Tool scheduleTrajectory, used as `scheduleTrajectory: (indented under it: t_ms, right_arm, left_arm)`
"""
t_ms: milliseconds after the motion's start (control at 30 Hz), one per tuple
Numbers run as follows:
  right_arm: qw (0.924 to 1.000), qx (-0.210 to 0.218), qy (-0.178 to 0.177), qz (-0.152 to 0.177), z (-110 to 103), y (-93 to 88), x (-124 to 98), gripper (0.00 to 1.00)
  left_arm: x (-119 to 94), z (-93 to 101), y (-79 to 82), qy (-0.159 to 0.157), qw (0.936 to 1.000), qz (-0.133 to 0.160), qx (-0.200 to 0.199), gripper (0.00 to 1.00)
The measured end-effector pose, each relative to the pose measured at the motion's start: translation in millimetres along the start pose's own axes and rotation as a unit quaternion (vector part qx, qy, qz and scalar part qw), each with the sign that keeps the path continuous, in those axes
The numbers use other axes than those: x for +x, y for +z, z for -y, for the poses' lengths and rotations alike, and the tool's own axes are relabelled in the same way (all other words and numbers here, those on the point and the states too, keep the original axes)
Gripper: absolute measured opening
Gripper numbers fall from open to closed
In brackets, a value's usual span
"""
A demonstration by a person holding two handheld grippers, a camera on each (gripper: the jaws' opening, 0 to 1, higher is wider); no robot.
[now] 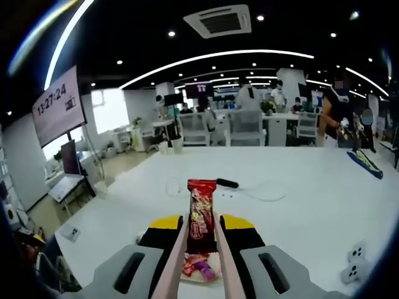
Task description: Place the target food into the container with the food tongs after gripping and lifting it, then release it inside without dropping or visibly crushing the food.
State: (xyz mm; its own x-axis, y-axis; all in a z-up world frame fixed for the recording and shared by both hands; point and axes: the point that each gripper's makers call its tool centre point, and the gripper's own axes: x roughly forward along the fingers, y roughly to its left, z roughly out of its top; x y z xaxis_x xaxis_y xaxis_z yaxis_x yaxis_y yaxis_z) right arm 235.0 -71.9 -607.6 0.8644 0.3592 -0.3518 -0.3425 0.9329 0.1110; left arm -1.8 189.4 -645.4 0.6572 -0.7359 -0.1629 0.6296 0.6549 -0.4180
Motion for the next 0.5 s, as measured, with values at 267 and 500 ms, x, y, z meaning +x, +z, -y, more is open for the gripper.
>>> scheduleTrajectory:
  t_ms: [267,500]
  right_arm:
    - [1.0000,-0.004,0.006,0.001,-4.7,3.9,4.2,0.22]
    - [1.0000,-0.004,0.006,0.001,-4.3,4.7,5.4,0.22]
  left_arm:
    - [-1.8,0.6,1.5,0.000,1.0000,0.007,-0.005,0.66]
    - [-1.6,-0.5,1.1,0.001,1.0000,0.005,-0.004,0.65]
